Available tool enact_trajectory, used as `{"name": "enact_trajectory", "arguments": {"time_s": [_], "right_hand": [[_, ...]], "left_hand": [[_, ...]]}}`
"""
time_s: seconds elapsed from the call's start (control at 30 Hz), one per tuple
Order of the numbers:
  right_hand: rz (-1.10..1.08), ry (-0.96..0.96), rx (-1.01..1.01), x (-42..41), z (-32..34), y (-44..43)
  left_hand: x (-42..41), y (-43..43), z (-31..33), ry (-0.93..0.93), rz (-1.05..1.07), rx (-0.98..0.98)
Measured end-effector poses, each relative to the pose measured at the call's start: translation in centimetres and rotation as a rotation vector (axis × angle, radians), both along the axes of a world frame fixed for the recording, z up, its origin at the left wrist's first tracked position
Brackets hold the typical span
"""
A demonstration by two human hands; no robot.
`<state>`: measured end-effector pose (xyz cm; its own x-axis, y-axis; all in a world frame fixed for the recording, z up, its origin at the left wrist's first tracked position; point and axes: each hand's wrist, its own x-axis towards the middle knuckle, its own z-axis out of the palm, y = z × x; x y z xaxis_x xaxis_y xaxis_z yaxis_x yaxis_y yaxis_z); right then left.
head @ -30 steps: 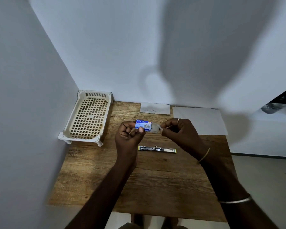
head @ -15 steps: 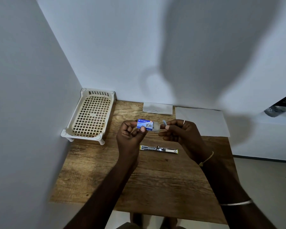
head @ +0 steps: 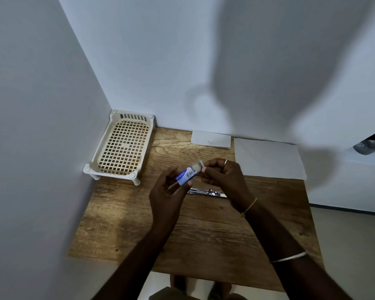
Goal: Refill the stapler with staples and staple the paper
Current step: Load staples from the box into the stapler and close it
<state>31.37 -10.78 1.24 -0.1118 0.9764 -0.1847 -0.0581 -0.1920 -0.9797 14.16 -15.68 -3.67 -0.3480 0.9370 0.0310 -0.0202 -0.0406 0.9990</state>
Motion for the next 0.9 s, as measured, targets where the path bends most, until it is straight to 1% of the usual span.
{"name": "enact_trajectory", "arguments": {"time_s": [0.1, 0.13, 0.17, 0.23, 0.27, 0.4, 0.5, 0.57, 0.63, 0.8, 0.83, 0.9], "right_hand": [[0.043, -0.079, -0.045, -1.9, -2.5, 0.0], [0.072, -0.115, -0.053, -2.7, -3.3, -0.1], [0.097, -0.19, -0.036, -3.4, -4.1, -0.2], [0.142, -0.377, 0.047, -4.6, -5.6, -0.4], [0.159, -0.436, 0.09, -5.3, -6.2, -0.6], [0.237, -0.572, 0.148, -6.9, -8.0, -1.2], [0.314, -0.672, 0.136, -7.2, -8.9, -1.5], [0.355, -0.706, 0.143, -7.3, -9.3, -1.8], [0.381, -0.734, 0.164, -7.3, -9.4, -2.1], [0.375, -0.779, 0.213, -6.3, -9.0, -2.6], [0.363, -0.804, 0.229, -5.9, -8.7, -2.7], [0.293, -0.904, 0.326, -4.9, -8.3, -2.8]], "left_hand": [[-1.0, -1.9, -2.4, 0.247, 0.04, -0.044], [-1.3, -2.5, -3.1, 0.294, 0.061, -0.09], [-1.6, -3.1, -3.7, 0.311, 0.082, -0.146], [-2.0, -3.9, -4.8, 0.353, 0.11, -0.246], [-2.1, -4.2, -5.3, 0.405, 0.123, -0.285], [-2.8, -4.9, -6.6, 0.599, 0.158, -0.409], [-2.8, -5.1, -6.8, 0.729, 0.162, -0.442], [-2.8, -5.2, -6.8, 0.814, 0.143, -0.469], [-2.9, -5.3, -6.7, 0.869, 0.116, -0.501], [-2.8, -5.4, -7.0, 0.921, 0.083, -0.556], [-2.8, -5.4, -7.1, 0.934, 0.081, -0.561], [-2.7, -5.2, -7.2, 0.947, 0.087, -0.556]]}}
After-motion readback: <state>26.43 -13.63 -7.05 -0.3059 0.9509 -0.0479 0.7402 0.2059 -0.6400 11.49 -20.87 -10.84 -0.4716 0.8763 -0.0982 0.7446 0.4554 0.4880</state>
